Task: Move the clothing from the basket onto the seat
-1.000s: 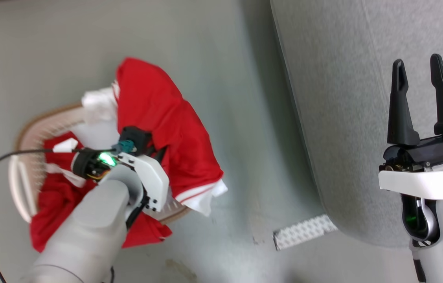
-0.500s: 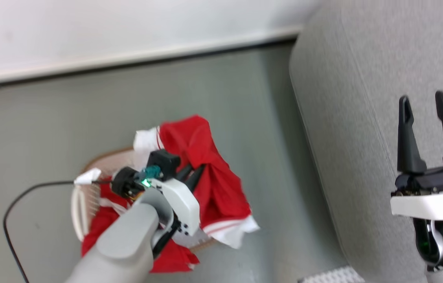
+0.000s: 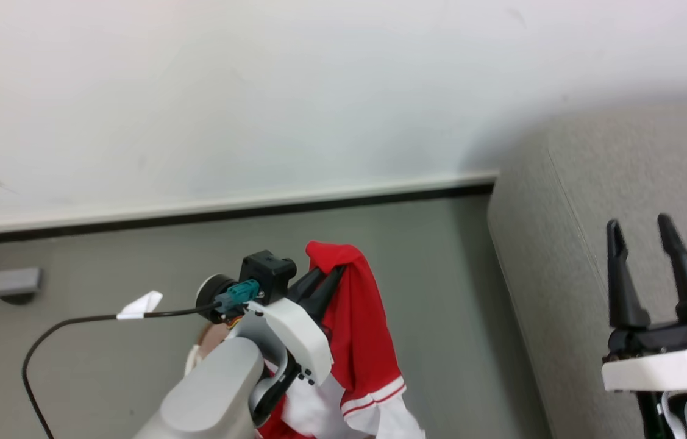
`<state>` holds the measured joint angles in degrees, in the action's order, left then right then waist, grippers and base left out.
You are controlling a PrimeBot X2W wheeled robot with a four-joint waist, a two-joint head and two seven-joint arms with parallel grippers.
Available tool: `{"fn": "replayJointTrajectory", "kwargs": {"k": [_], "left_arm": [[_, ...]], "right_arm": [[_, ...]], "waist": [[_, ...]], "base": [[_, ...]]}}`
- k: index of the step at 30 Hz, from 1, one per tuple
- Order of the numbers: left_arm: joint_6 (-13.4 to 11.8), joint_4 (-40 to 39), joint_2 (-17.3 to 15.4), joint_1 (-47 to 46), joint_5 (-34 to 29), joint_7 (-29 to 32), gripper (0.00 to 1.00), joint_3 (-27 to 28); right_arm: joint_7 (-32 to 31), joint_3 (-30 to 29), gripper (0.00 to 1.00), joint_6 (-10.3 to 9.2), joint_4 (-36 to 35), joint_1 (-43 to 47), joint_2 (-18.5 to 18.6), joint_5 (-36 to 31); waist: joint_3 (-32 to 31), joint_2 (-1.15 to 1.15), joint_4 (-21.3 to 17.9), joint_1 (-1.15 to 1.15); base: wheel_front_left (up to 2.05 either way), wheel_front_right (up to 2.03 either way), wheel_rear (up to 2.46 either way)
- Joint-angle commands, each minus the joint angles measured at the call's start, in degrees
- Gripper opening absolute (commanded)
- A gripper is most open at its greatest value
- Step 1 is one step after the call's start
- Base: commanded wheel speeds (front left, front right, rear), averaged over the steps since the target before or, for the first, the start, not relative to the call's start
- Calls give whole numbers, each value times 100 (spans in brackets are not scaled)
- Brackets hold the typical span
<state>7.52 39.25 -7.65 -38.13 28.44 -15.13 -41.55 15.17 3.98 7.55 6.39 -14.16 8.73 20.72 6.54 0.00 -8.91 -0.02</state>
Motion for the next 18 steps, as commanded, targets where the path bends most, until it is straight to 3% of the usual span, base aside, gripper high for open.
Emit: {"fn": "replayJointTrajectory", "kwargs": {"k": [1, 18], "left_arm": [[-11, -33, -20, 71, -15, -3, 0, 2], [-36, -806, -351, -635, 269, 153, 0, 198]], "right_arm": [[-4, 18, 100, -12, 25, 108, -10, 23], [-5, 428, 100, -12, -2, 631, -118, 155]], "waist": [[-279, 0, 205, 2], [-859, 0, 569, 2]], "base": [[0, 0, 0], [0, 0, 0]]}}
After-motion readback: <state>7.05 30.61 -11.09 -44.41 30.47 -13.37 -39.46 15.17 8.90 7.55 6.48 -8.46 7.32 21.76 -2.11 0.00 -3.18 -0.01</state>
